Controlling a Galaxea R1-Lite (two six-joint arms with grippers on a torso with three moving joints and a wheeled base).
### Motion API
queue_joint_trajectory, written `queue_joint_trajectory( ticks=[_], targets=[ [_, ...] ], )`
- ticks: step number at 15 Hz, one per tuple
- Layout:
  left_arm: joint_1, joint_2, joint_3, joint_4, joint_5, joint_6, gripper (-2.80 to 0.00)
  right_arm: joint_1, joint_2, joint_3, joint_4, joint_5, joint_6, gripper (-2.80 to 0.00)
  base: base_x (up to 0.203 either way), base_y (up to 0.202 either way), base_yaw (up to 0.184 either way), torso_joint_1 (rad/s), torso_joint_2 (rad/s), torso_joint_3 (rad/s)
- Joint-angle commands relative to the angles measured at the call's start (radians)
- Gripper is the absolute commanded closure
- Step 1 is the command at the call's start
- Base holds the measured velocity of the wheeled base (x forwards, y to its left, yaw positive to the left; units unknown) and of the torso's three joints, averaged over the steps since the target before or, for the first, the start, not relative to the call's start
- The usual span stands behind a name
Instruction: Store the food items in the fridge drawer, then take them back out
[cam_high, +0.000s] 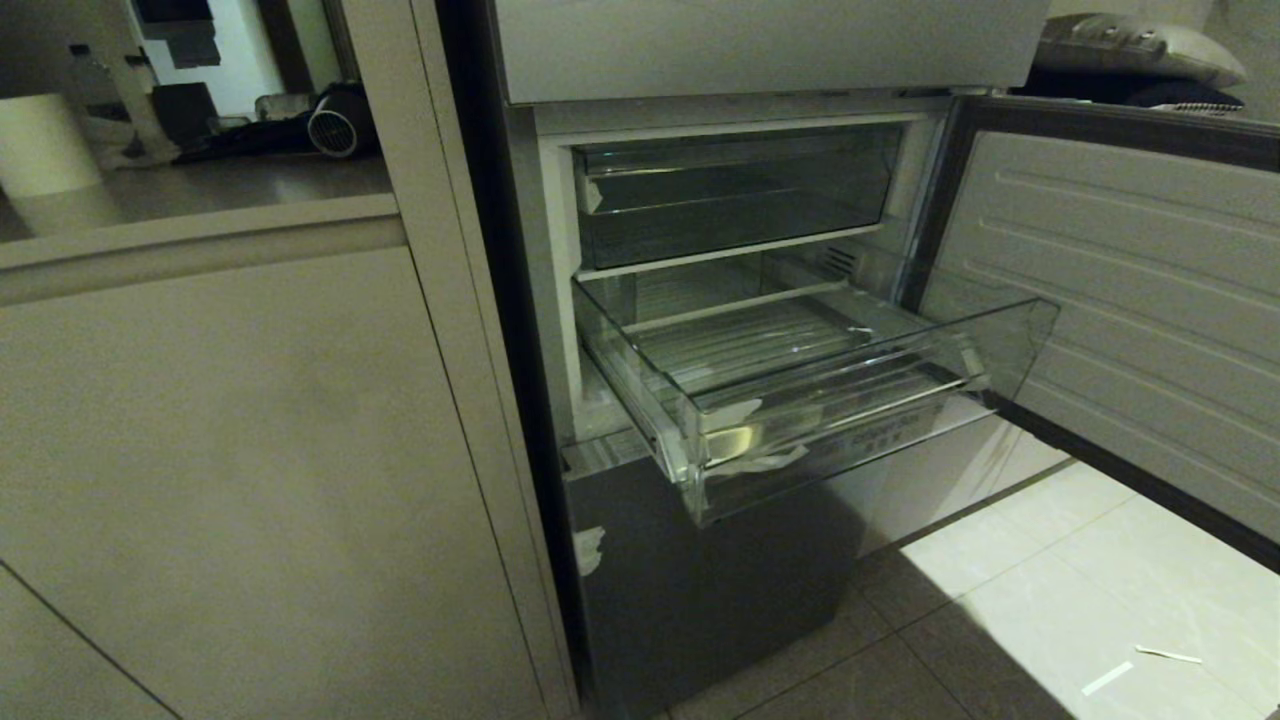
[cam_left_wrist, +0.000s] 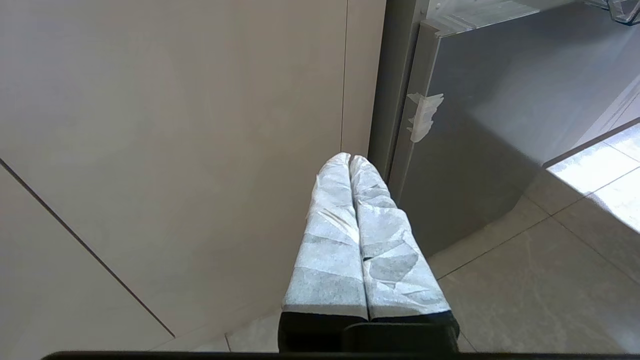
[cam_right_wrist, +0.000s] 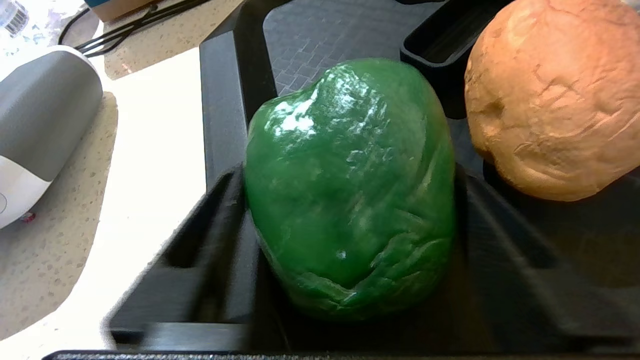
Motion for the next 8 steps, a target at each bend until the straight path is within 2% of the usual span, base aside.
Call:
queue_joint_trajectory(
  ticks=[1,8],
  targets=[
    [0.000,0.001,-0.001,0.000,0.000,0.000,0.00,0.000,-0.002,0.000,-0.004,0.002,0.001,0.00,0.000,0.000,0.000,0.000,0.00,0.000],
    [0.000,0.001,0.000,0.000,0.000,0.000,0.00,-0.004,-0.080,0.028,-0.002,0.000,0.006,0.00,0.000,0.000,0.000,0.000,0.00,0.000]
  ],
)
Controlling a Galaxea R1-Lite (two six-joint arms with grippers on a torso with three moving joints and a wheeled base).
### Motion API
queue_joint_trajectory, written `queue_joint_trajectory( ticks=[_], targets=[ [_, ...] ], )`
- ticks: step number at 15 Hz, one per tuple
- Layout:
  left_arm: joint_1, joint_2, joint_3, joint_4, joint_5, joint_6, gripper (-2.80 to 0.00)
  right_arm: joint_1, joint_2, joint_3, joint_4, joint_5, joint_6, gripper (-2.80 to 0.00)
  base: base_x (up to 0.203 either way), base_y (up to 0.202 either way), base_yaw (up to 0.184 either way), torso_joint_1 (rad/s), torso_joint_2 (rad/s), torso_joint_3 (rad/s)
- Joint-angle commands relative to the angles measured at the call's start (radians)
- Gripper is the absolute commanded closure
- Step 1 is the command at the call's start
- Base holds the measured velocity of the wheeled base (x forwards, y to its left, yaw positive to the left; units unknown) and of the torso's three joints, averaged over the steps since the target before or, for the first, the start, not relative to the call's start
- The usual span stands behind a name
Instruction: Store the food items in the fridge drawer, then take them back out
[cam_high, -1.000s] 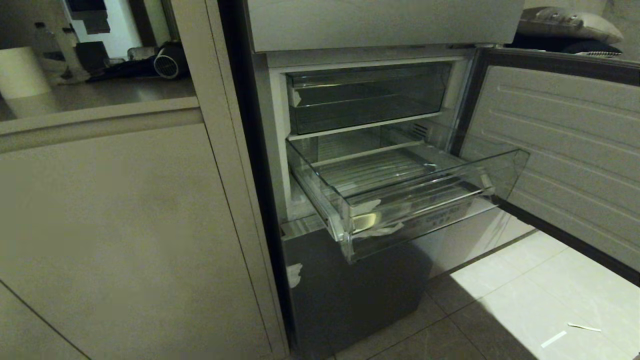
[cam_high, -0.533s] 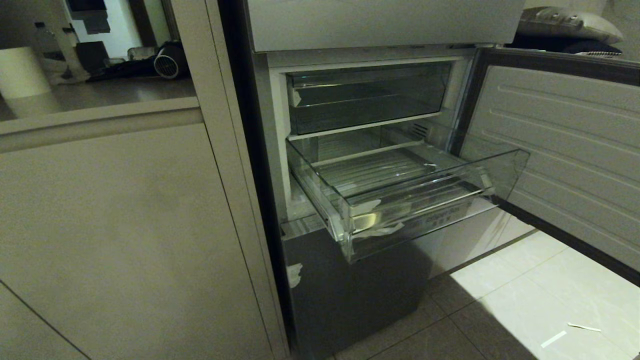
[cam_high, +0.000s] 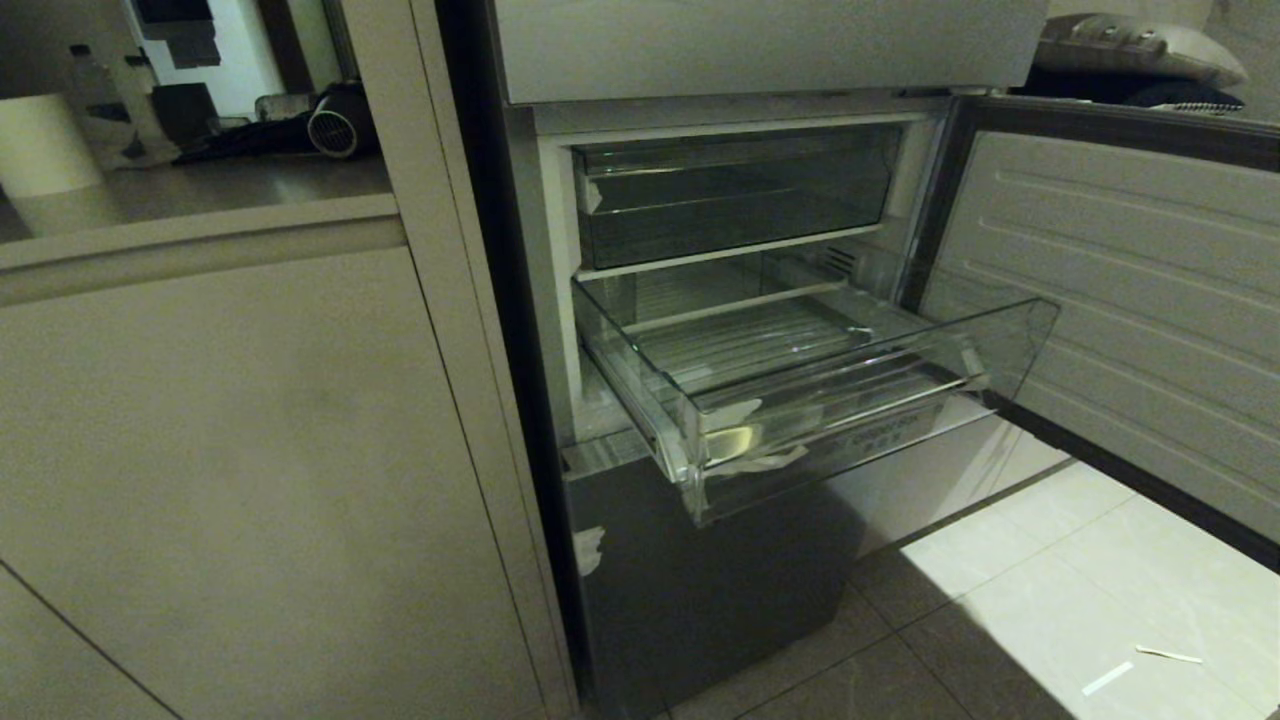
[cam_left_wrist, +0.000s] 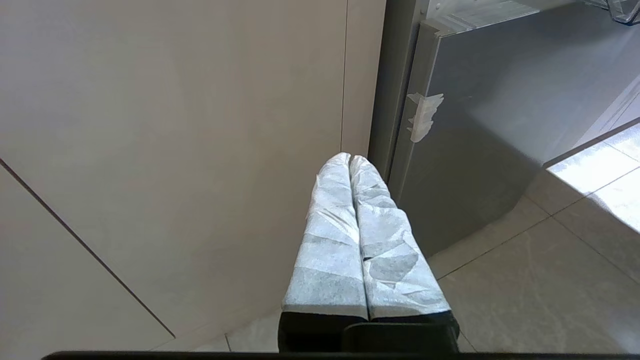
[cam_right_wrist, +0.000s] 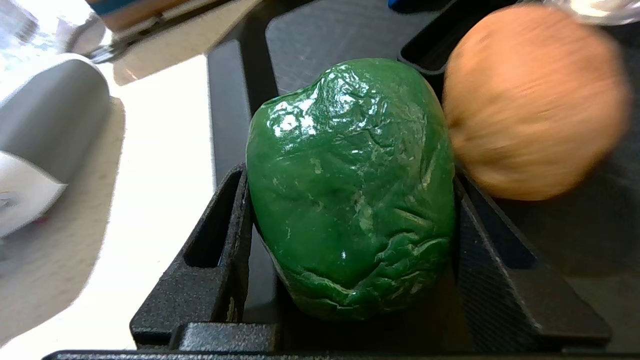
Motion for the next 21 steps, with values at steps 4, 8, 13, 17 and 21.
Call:
queue_joint_trajectory(
  ticks=[4,8,13,17,21],
  targets=[
    [0.000,0.001,-0.002,0.001,0.001,0.000,0.00,-0.002,-0.250,0.147,0.000,0.011,0.003,0.00,0.000,0.000,0.000,0.000,0.00,0.000],
    [0.000,0.001,-0.002,0.001,0.001,0.000,0.00,0.022,-0.513,0.340,0.030,0.073,-0.002,0.00,0.000,0.000,0.000,0.000,0.00,0.000],
    [0.000,0.001,-0.001,0.001,0.001,0.000,0.00,0.282,-0.817,0.570,0.076,0.127,-0.004,0.00,0.000,0.000,0.000,0.000,0.00,0.000],
    [0.000,0.001,-0.001,0.001,0.001,0.000,0.00,0.619,-0.951,0.630,0.120,0.127,0.001,0.00,0.000,0.000,0.000,0.000,0.00,0.000],
    [0.000,0.001,-0.003,0.001,0.001,0.000,0.00,1.012,-0.978,0.507,0.253,0.126,0.007,0.00,0.000,0.000,0.000,0.000,0.00,0.000]
  ],
)
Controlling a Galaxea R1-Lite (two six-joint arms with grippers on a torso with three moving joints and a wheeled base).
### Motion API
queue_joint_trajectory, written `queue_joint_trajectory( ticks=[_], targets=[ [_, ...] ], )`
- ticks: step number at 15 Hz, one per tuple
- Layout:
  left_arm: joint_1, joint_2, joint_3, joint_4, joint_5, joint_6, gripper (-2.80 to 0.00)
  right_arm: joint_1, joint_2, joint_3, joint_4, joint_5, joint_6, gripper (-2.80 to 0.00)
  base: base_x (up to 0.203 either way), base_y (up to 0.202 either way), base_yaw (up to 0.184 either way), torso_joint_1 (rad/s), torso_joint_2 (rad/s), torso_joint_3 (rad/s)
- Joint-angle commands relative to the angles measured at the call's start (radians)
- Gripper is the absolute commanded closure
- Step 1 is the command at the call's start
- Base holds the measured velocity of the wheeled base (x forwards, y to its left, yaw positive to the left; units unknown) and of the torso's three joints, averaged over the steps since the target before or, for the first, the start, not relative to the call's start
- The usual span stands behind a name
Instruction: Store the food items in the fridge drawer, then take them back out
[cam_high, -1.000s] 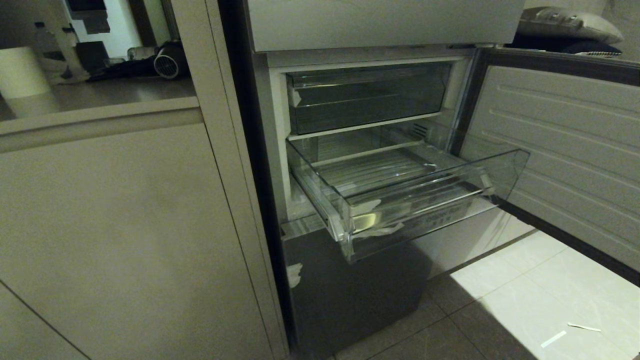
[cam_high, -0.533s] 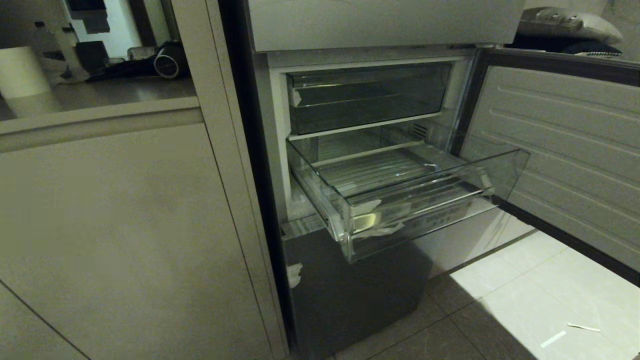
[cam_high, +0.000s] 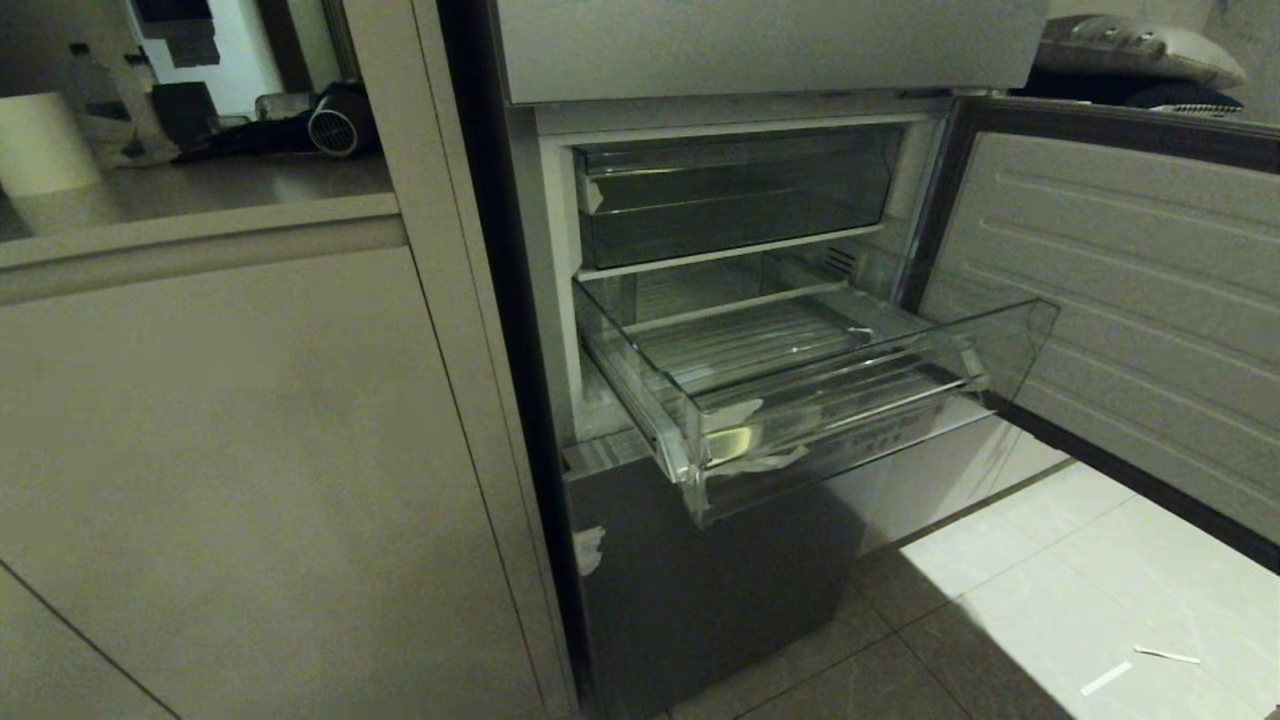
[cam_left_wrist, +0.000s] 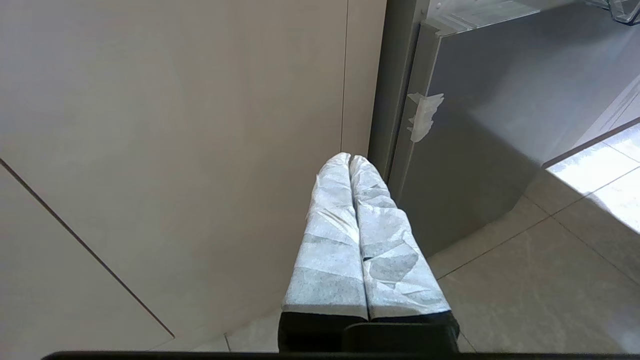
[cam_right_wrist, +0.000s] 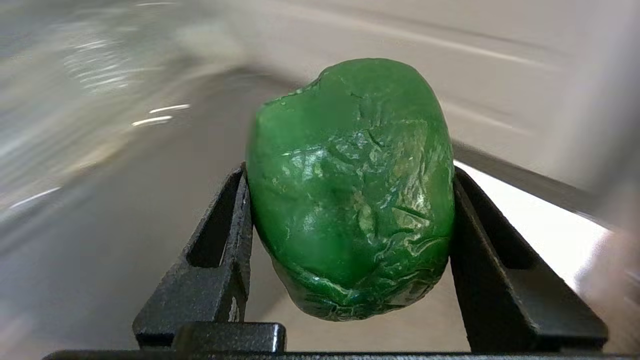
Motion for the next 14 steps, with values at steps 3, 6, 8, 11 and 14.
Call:
queue_joint_trajectory(
  ticks=[3,6,8,11,14],
  targets=[
    [0.000,0.001,0.000,0.001,0.001,0.000,0.00,0.377,0.110,-0.249,0.087,-0.016,0.016,0.00,0.000,0.000,0.000,0.000,0.00,0.000],
    [0.000,0.001,0.000,0.001,0.001,0.000,0.00,0.477,0.299,-0.450,0.097,-0.027,0.025,0.00,0.000,0.000,0.000,0.000,0.00,0.000],
    [0.000,0.001,0.000,0.001,0.001,0.000,0.00,0.506,0.427,-0.571,0.099,-0.029,0.028,0.00,0.000,0.000,0.000,0.000,0.00,0.000],
    [0.000,0.001,0.000,0.001,0.001,0.000,0.00,0.552,0.643,-0.772,0.099,-0.031,0.034,0.00,0.000,0.000,0.000,0.000,0.00,0.000],
    [0.000,0.001,0.000,0.001,0.001,0.000,0.00,0.598,0.863,-1.023,0.100,-0.033,0.034,0.00,0.000,0.000,0.000,0.000,0.00,0.000]
  ],
)
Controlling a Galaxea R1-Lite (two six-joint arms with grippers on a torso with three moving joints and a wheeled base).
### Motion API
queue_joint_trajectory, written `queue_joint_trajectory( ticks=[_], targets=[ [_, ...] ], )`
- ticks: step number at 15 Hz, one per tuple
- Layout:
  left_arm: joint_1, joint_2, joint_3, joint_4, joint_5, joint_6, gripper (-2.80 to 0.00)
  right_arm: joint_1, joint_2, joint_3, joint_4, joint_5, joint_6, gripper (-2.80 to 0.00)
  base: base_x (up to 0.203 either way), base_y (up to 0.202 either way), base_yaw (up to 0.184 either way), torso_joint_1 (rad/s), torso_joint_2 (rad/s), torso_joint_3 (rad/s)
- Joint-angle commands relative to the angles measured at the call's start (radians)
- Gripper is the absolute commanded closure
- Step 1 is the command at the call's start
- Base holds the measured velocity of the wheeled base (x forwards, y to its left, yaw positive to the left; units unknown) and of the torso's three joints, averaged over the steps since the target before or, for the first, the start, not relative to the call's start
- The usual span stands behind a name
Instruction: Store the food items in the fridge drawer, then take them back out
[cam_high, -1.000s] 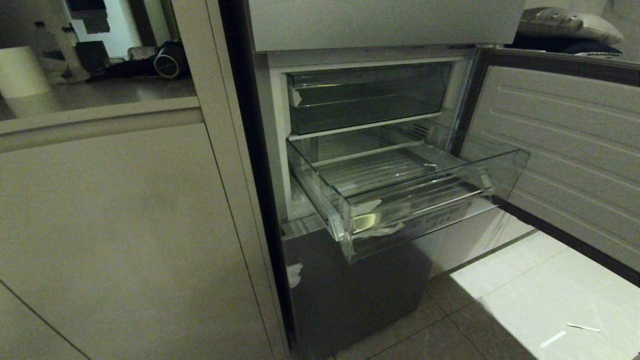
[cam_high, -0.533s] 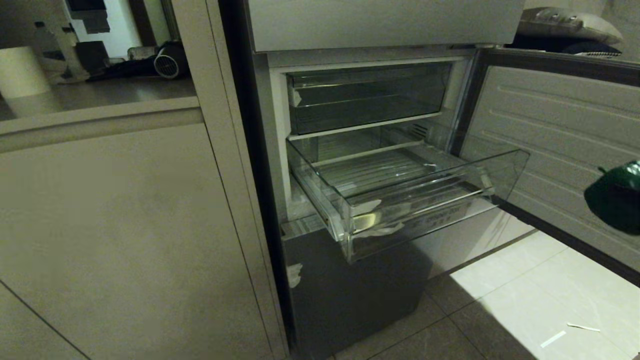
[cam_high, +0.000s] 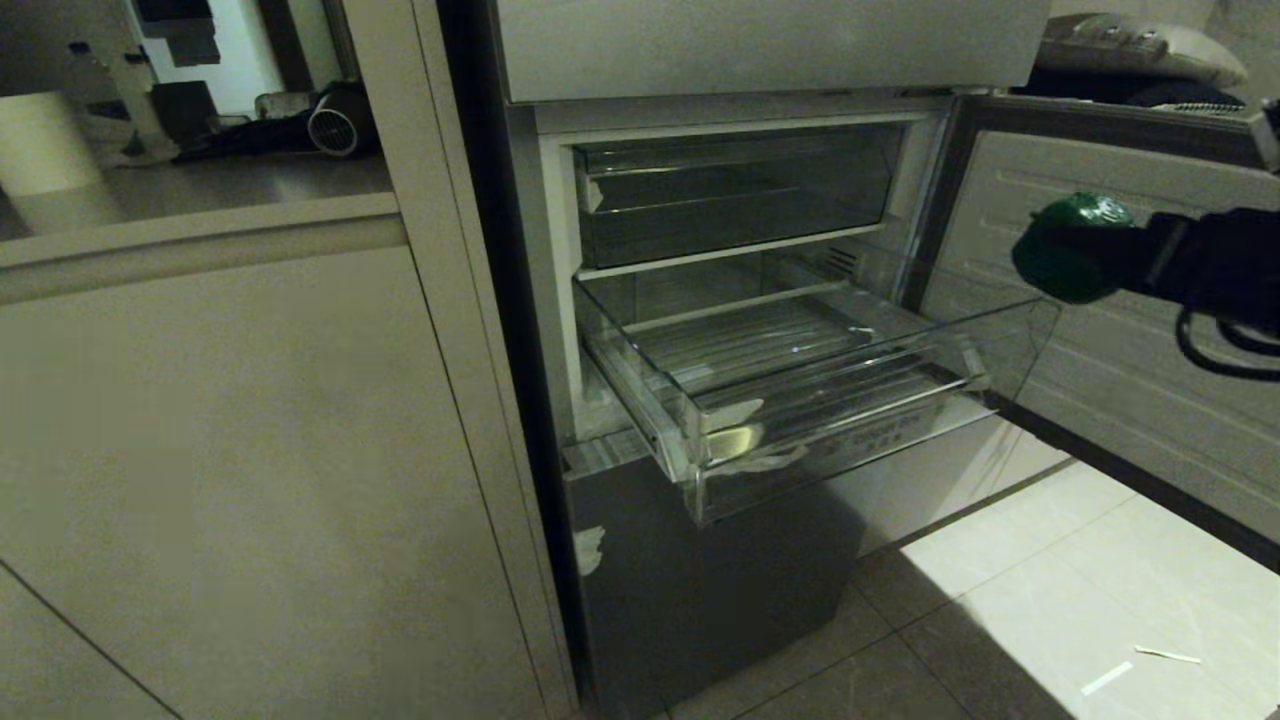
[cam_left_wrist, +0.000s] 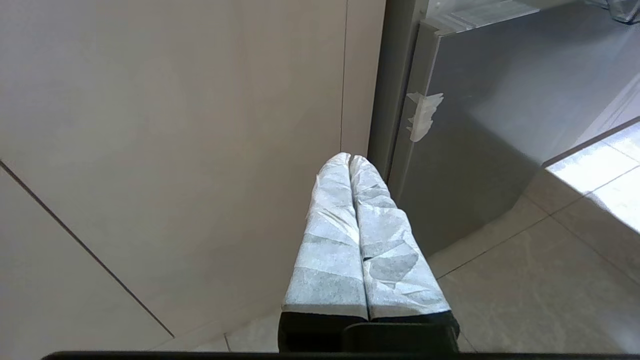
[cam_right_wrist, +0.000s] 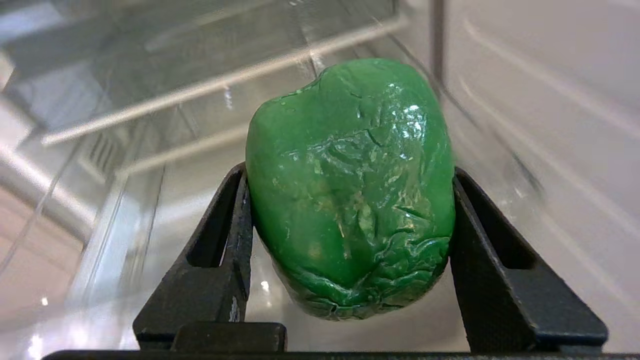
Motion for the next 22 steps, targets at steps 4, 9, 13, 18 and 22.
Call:
queue_joint_trajectory(
  ticks=[4,9,13,18,22],
  targets=[
    [0.000,0.001,0.000,0.000,0.000,0.000,0.00,0.134,0.391,-0.391,-0.003,-0.130,0.005,0.00,0.000,0.000,0.000,0.000,0.00,0.000],
    [0.000,0.001,0.001,0.000,0.000,0.000,0.00,0.179,0.349,-0.388,-0.009,-0.178,0.004,0.00,0.000,0.000,0.000,0.000,0.00,0.000],
    [0.000,0.001,0.001,0.000,0.000,0.000,0.00,0.203,0.354,-0.394,-0.005,-0.197,-0.009,-2.30,0.000,0.000,0.000,0.000,0.00,0.000],
    [0.000,0.001,0.001,0.000,0.000,0.000,0.00,0.215,0.373,-0.402,-0.006,-0.196,-0.007,-2.80,0.000,0.000,0.000,0.000,0.00,0.000],
    [0.000,0.001,0.001,0.000,0.000,0.000,0.00,0.215,0.363,-0.386,-0.006,-0.199,-0.002,-2.80,0.000,0.000,0.000,0.000,0.00,0.000]
  ],
)
